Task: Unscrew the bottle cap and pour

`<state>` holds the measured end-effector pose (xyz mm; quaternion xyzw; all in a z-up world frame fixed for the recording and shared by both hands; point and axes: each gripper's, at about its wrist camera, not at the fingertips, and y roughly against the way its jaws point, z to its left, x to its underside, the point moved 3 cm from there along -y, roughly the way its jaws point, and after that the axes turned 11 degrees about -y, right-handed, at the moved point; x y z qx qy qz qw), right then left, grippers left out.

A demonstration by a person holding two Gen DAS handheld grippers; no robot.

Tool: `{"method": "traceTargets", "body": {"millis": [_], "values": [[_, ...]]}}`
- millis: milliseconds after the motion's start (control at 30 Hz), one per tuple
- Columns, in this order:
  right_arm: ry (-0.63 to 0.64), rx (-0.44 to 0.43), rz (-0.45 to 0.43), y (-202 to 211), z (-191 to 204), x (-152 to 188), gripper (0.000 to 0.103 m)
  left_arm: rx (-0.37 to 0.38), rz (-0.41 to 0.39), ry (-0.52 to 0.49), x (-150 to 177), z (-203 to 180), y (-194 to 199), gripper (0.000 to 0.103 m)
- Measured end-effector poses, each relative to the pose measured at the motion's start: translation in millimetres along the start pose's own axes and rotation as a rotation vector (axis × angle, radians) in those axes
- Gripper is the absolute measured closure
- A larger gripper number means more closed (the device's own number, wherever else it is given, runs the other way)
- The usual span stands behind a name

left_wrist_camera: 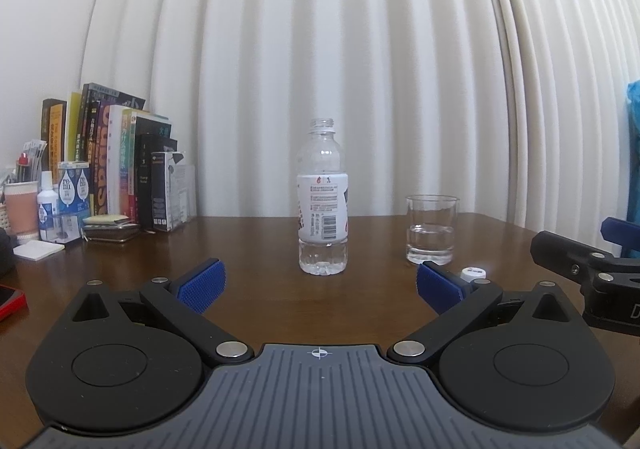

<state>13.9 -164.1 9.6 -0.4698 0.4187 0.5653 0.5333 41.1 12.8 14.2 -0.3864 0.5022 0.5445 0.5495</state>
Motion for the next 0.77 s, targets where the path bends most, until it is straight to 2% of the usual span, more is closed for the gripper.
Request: {"method": "traceTargets", "body": {"millis": [767], "values": [[0.009,-0.001,0.000,2.3,2.9,-0.7,0.000,-0.008,0.004,0.014,0.8,2.0,0.0,0.000]]}}
